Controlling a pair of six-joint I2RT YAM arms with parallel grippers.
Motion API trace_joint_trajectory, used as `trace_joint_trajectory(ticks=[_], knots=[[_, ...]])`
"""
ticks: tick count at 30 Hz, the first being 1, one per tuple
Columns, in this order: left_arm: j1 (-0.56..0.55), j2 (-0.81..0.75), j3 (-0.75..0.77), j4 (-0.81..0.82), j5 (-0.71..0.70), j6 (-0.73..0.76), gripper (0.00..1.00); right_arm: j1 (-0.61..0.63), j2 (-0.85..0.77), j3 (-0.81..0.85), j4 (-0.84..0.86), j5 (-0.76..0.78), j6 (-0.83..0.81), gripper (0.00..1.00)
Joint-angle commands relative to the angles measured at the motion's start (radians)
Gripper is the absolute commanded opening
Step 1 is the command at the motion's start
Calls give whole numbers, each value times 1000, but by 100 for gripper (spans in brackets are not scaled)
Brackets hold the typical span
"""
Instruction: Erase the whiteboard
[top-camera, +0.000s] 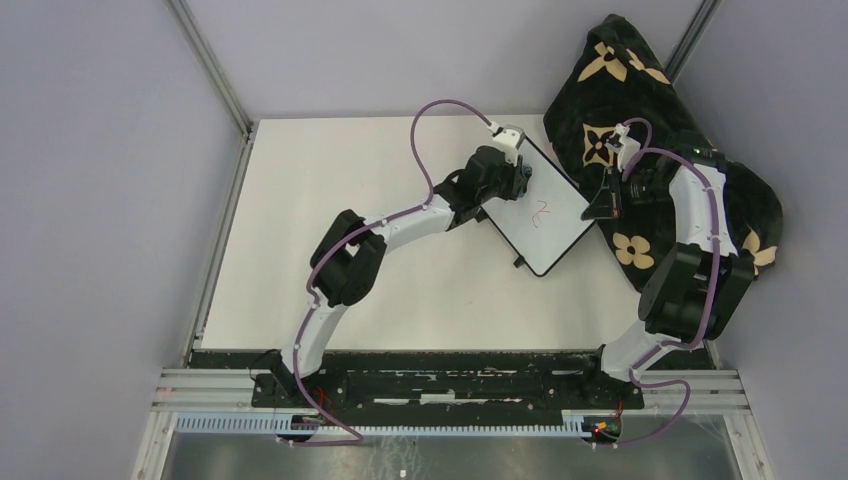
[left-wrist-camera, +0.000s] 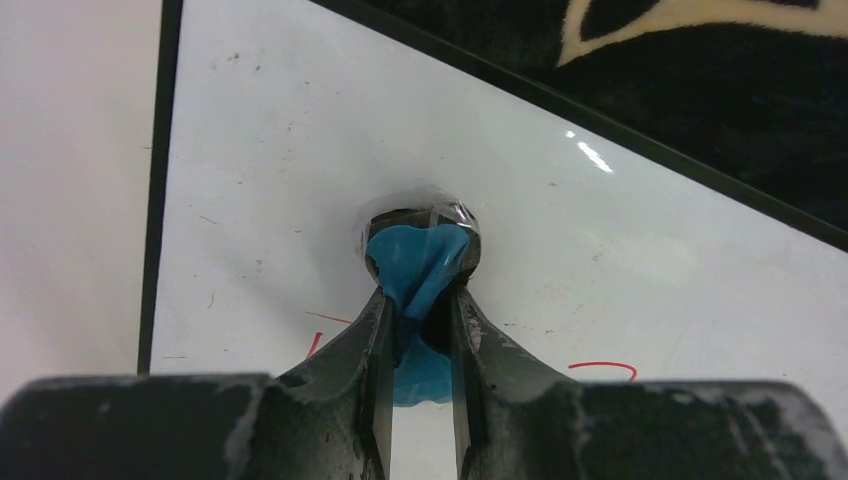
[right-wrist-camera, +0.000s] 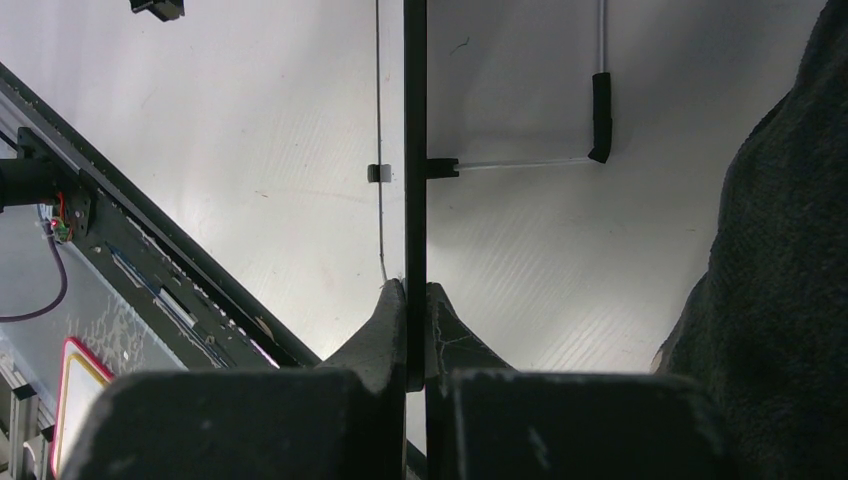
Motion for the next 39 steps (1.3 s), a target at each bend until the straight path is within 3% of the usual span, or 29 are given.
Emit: trace_joint_trajectory(ticks=[1, 12, 39], knots=[[-81, -35, -23, 58, 126, -52, 3, 32, -15, 12, -3, -30, -79, 1], [-83, -67, -45, 25, 60, -9, 3, 32, -10, 16, -3, -31, -76, 0], [153, 24, -130, -8, 51, 0, 3, 31, -12, 19, -8, -33, -77, 0]])
